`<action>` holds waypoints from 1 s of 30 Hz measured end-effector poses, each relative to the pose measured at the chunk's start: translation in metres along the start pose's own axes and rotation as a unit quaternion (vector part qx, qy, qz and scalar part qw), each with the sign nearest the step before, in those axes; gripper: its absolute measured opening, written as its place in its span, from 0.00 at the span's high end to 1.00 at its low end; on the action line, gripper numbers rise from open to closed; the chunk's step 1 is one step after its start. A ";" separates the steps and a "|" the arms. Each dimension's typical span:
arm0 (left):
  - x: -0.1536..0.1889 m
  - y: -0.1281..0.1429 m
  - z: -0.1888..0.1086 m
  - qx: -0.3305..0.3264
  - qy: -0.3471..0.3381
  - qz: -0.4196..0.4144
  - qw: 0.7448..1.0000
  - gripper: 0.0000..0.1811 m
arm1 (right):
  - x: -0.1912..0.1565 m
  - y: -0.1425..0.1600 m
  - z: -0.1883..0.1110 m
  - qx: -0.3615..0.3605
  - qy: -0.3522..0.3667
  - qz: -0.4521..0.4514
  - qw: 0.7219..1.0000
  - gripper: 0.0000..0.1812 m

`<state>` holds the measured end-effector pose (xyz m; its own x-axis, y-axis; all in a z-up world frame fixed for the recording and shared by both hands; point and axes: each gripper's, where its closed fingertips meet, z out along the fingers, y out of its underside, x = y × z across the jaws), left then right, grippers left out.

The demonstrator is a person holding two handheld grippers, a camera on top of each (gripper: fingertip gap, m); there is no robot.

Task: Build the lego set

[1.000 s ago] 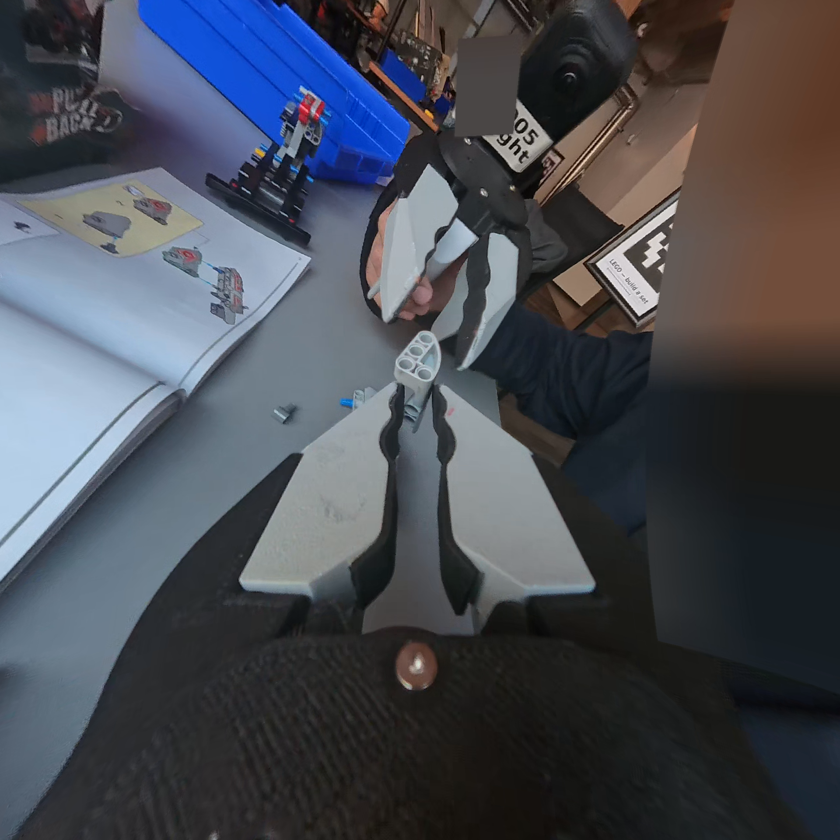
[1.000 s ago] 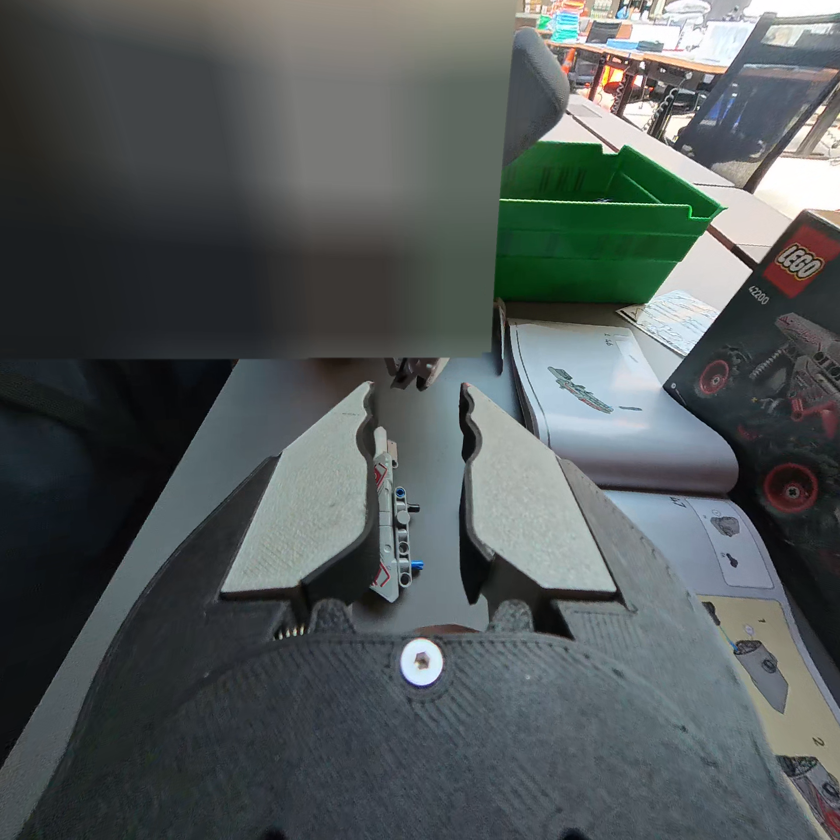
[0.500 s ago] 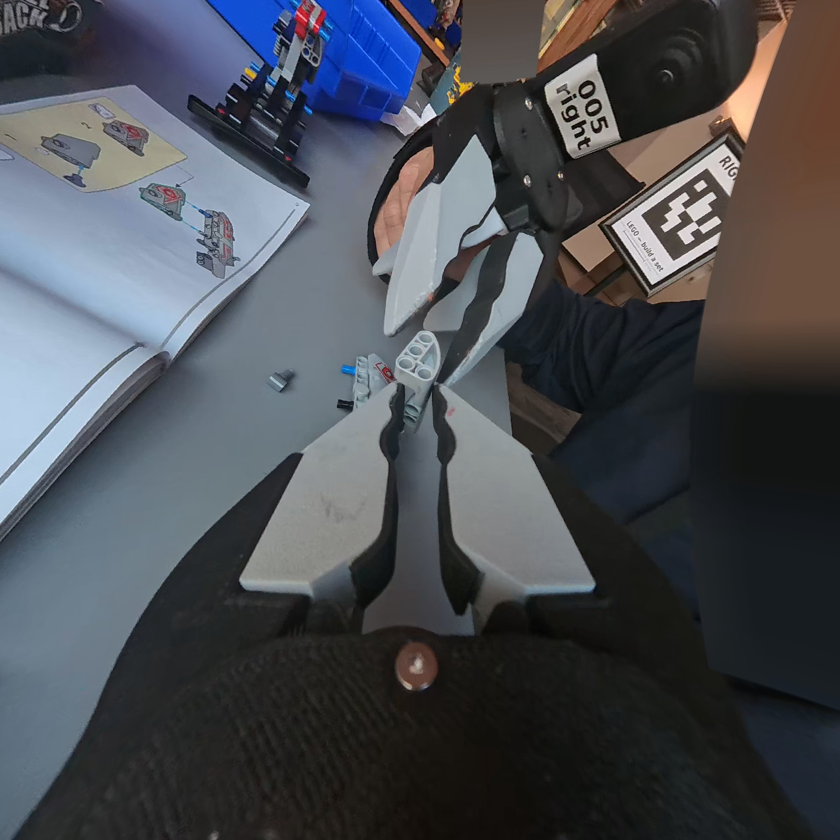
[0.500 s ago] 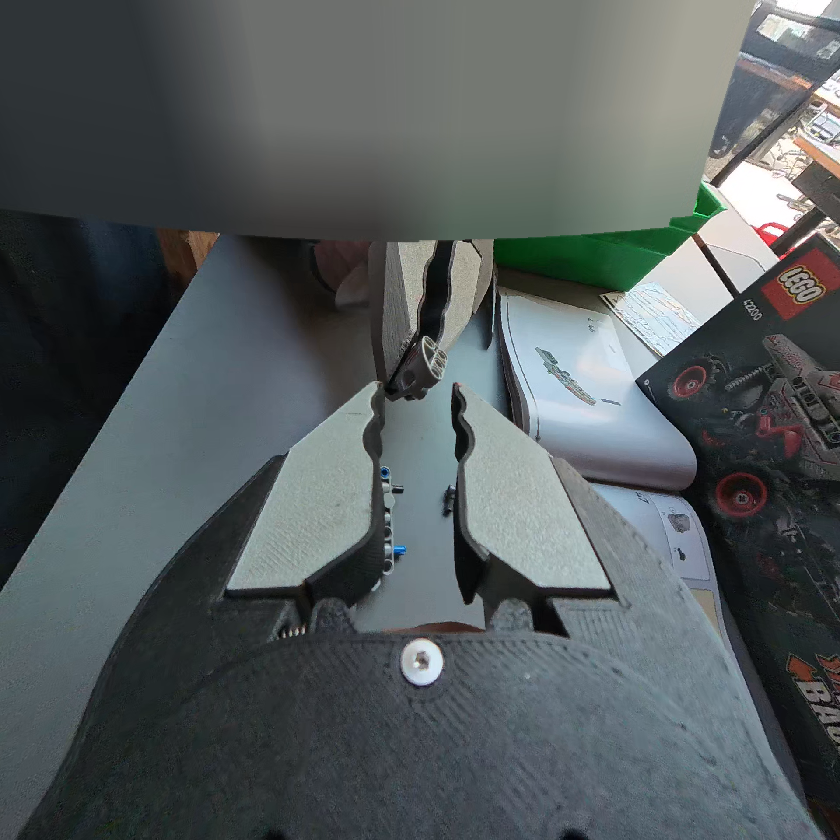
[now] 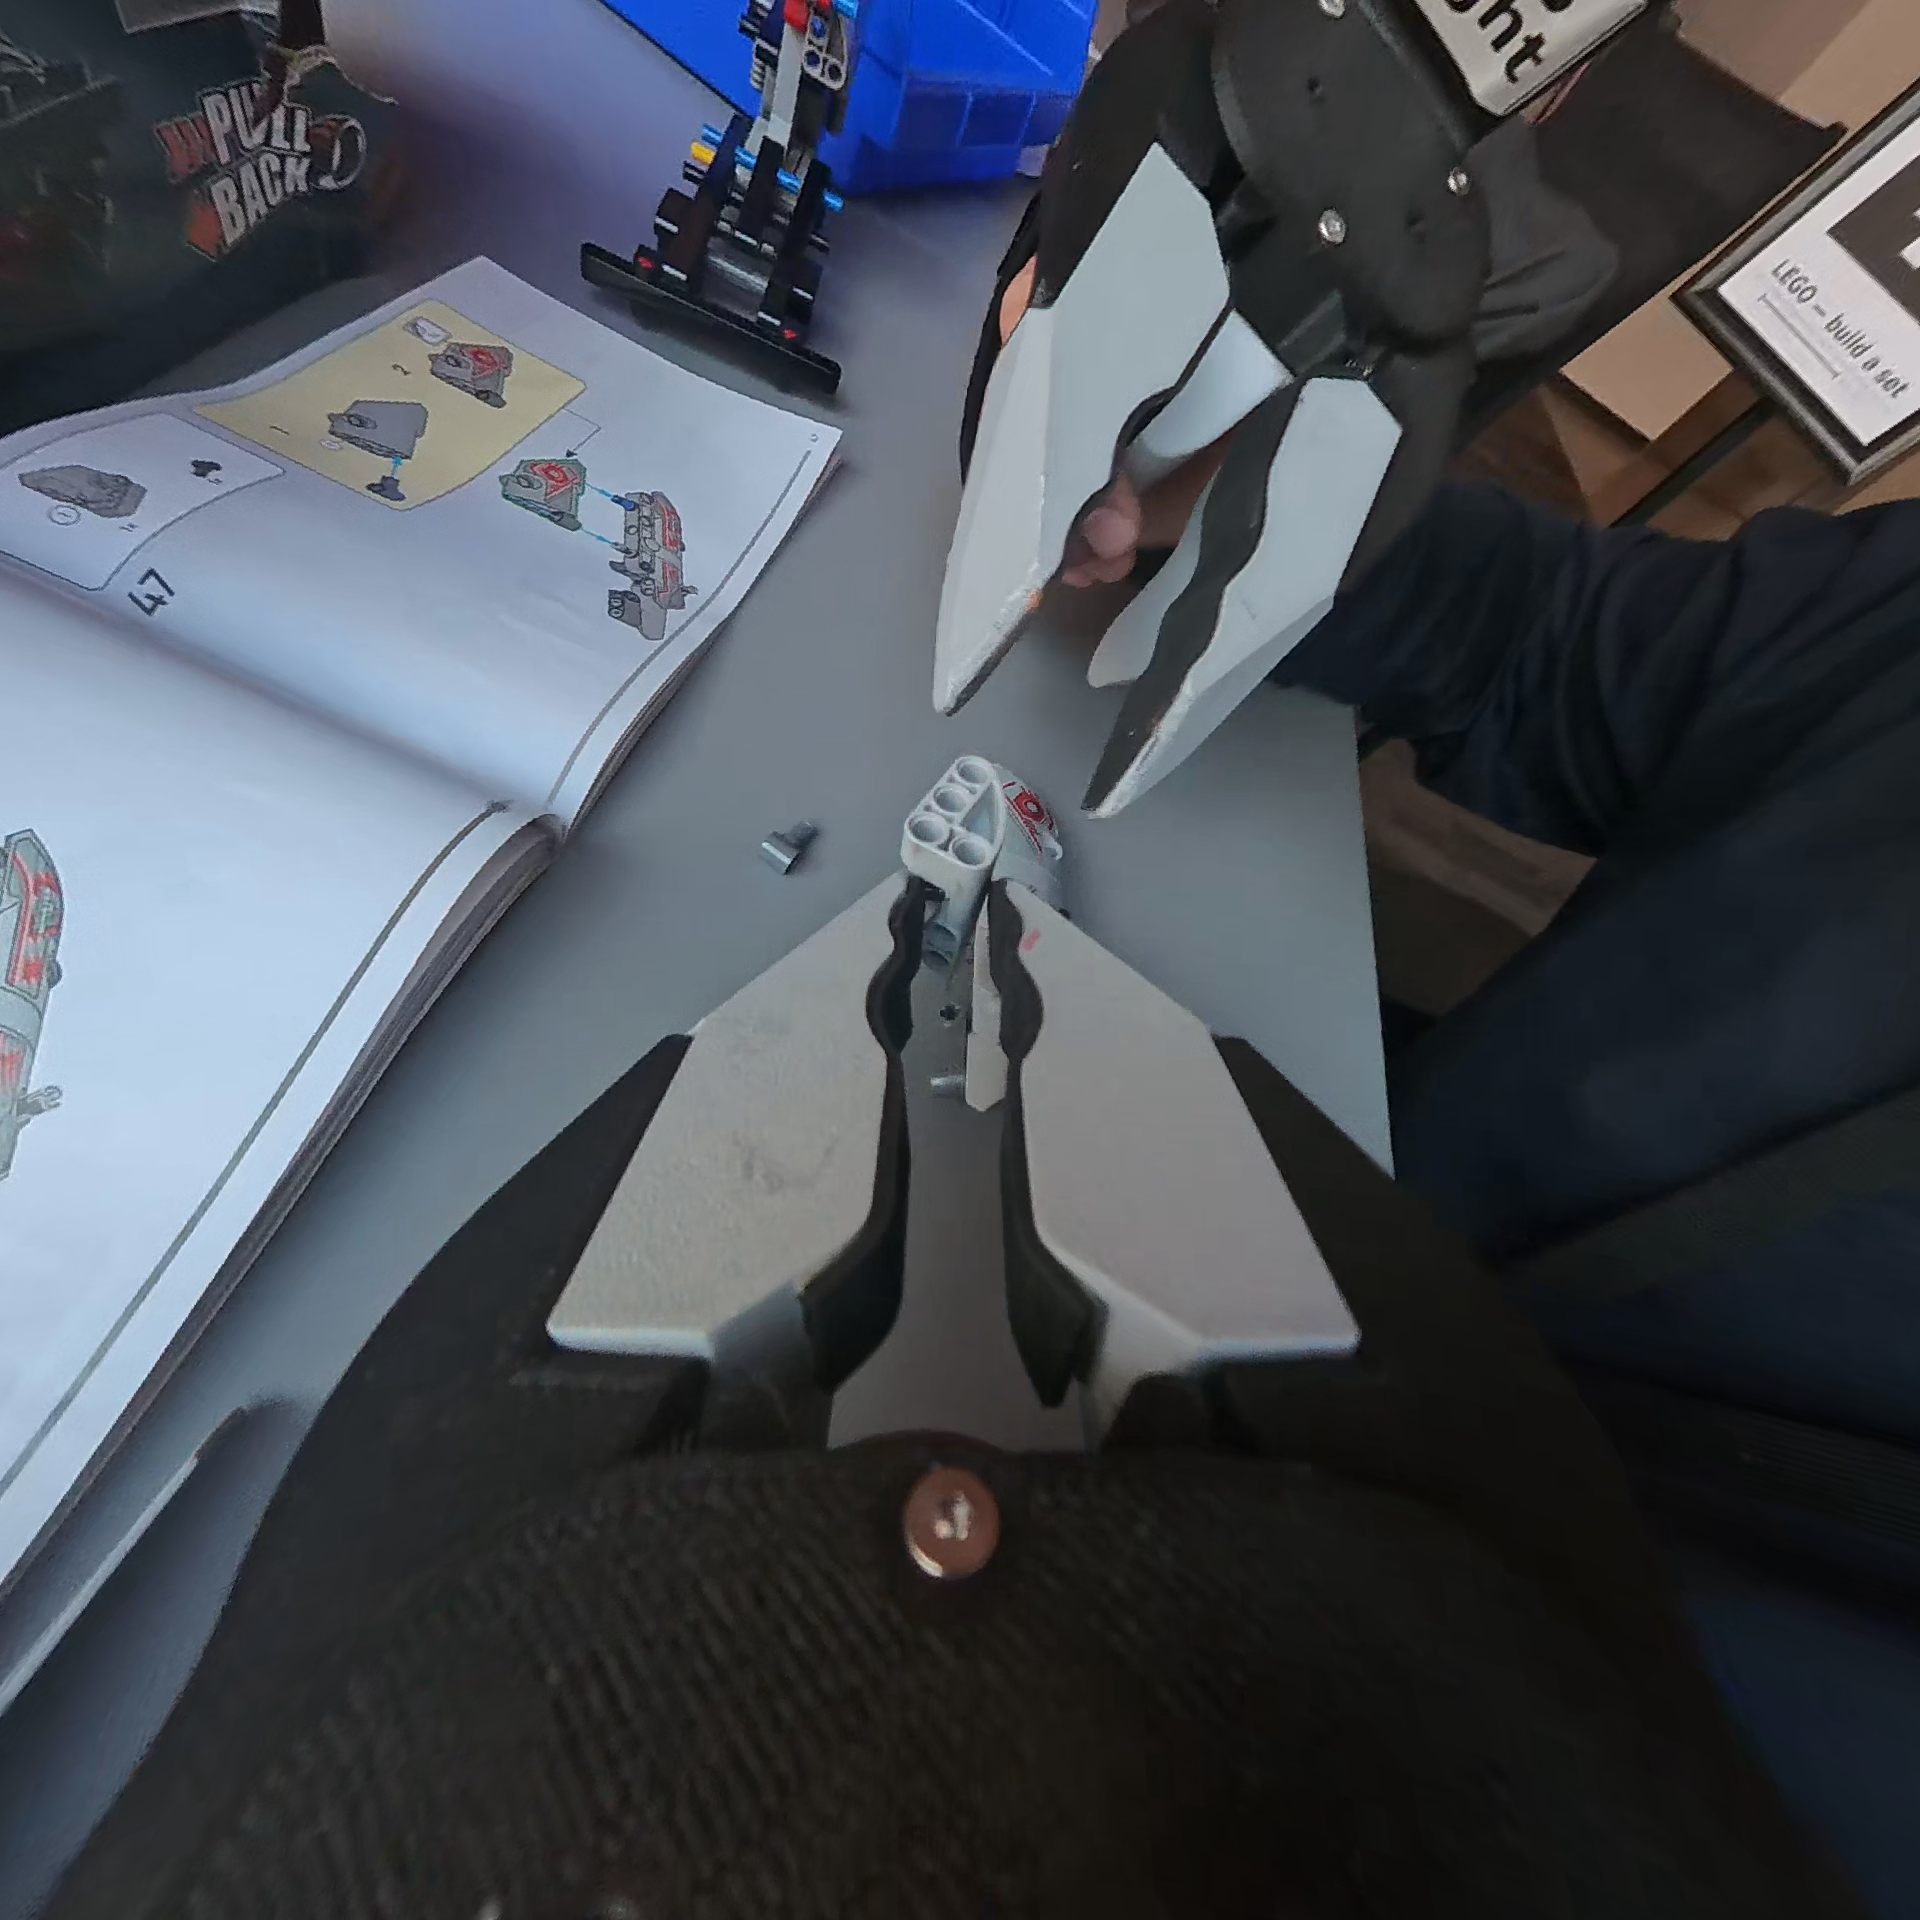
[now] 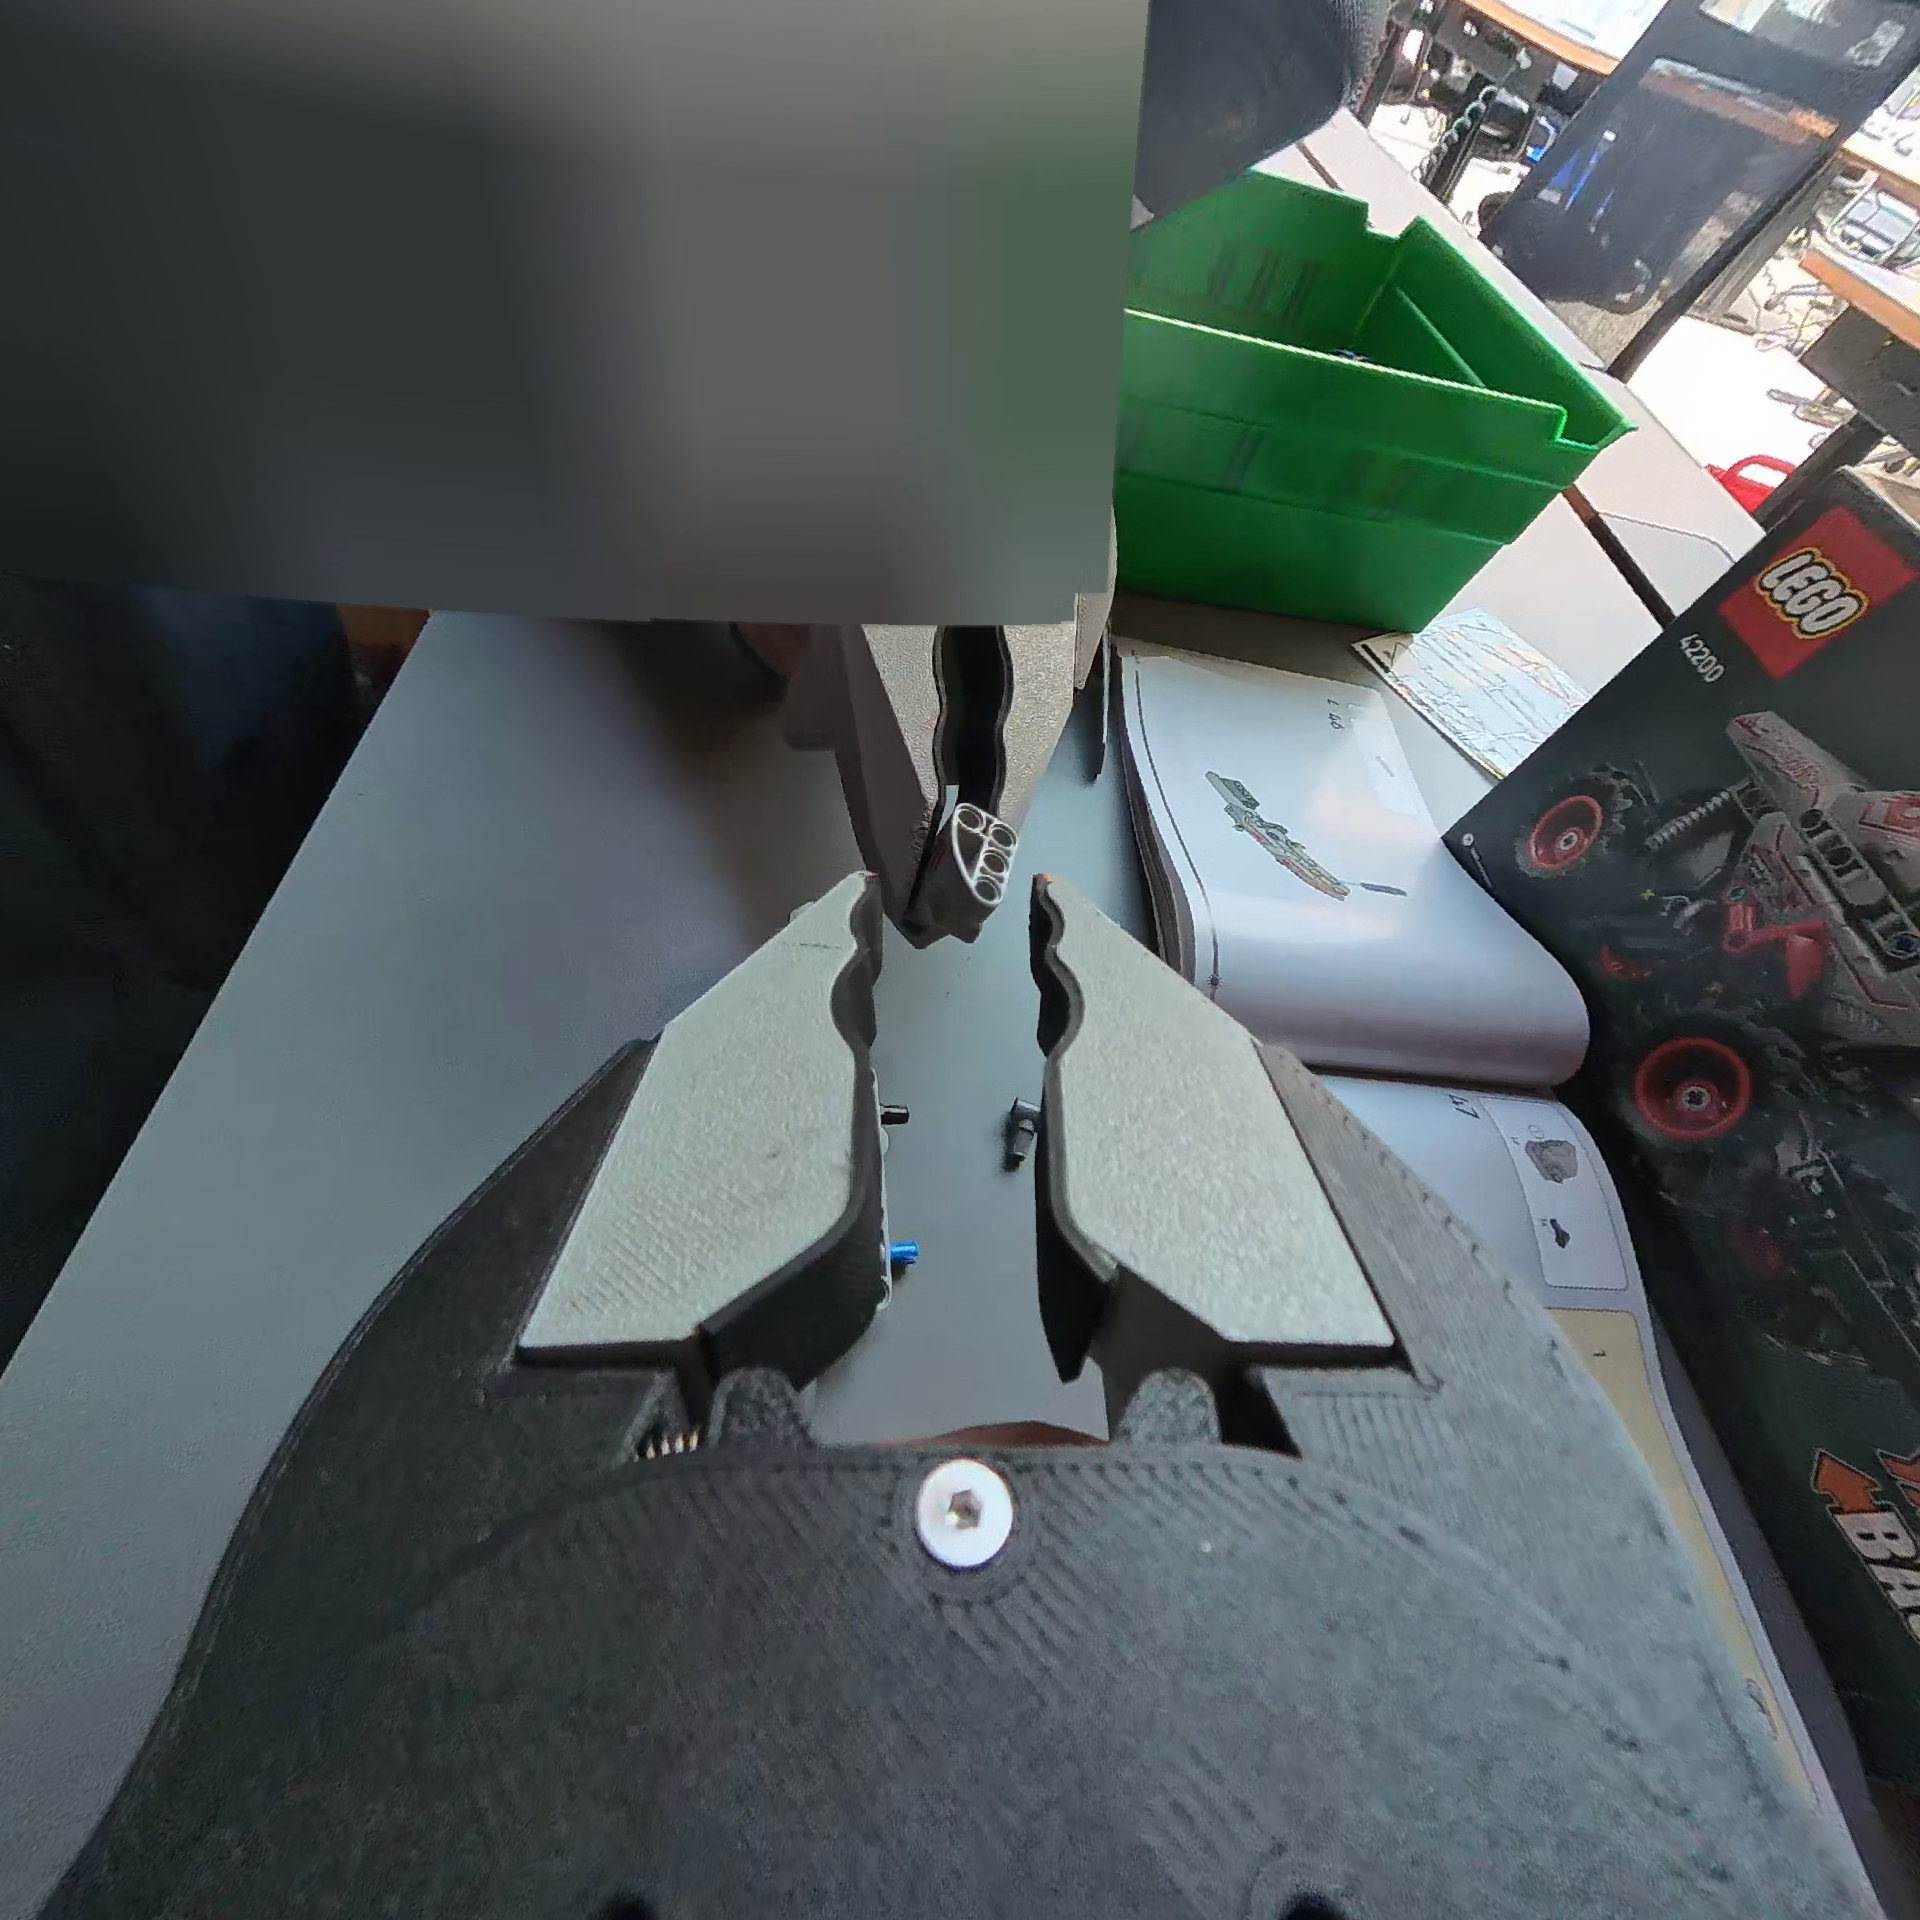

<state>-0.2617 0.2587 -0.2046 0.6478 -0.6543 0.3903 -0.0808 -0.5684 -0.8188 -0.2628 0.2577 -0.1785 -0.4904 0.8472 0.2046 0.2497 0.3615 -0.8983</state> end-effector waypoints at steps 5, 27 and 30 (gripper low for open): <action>0.002 0.006 0.004 -0.018 -0.007 0.020 1.000 0.96 | -0.003 0.001 0.002 0.000 -0.009 0.005 1.000 0.86; -0.022 0.009 -0.018 -0.069 -0.098 0.092 0.988 0.89 | 0.008 0.026 0.004 -0.063 0.005 0.032 0.998 0.89; -0.027 0.027 -0.016 -0.122 -0.108 0.088 0.983 0.84 | 0.009 0.027 0.004 -0.063 0.004 0.037 0.997 0.89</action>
<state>-0.2937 0.2527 -0.2304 0.7510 -0.6469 0.1323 -0.3673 -0.5758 -0.7305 -0.2641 0.2738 -0.2025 -0.4607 0.8758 0.1438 0.3871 0.3441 -0.8554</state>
